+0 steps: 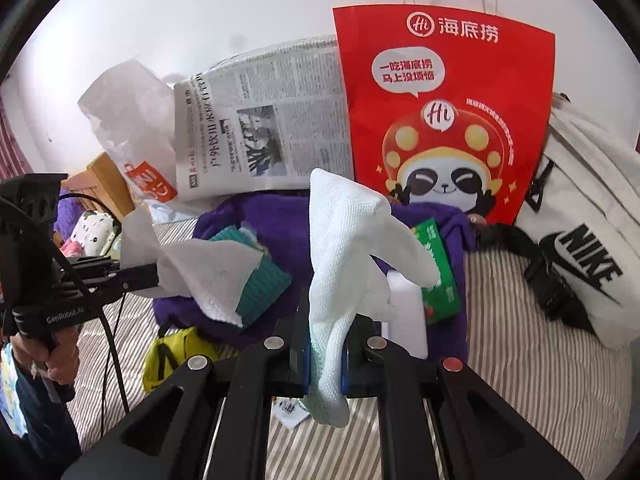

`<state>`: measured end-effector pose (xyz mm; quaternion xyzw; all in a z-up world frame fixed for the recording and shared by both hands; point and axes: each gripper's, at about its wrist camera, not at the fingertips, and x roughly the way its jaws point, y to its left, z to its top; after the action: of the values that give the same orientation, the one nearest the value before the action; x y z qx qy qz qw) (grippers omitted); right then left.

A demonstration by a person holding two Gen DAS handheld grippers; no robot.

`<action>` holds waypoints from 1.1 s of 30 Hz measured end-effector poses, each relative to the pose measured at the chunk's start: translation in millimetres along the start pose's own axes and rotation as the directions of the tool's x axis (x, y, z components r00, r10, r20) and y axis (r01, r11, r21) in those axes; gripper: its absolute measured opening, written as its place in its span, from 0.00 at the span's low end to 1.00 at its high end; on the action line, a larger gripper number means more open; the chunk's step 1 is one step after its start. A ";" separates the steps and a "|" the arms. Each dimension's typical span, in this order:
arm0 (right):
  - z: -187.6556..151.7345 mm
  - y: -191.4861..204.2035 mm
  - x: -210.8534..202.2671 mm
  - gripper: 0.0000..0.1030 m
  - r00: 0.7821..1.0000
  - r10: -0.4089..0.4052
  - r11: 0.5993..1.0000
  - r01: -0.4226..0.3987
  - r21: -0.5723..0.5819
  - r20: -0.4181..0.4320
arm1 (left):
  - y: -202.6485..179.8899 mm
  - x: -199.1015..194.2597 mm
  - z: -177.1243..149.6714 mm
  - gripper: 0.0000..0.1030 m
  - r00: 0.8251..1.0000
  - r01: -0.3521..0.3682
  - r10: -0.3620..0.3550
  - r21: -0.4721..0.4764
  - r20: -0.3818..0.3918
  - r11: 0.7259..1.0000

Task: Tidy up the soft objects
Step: 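Carry the gloves over the purple towel with both grippers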

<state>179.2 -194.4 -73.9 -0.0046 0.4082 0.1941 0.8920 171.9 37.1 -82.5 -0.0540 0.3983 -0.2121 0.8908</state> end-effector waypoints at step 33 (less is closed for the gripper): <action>46.9 -6.8 105.6 0.10 0.998 0.016 1.000 -0.016 -0.012 -0.061 | 25.9 74.5 53.7 0.08 0.995 -0.071 0.069 -0.015 -0.072 0.997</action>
<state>278.1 -156.7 -120.7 -0.0128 0.4339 0.2035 0.8776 264.1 25.2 -104.2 -0.0401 0.4332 -0.1792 0.8824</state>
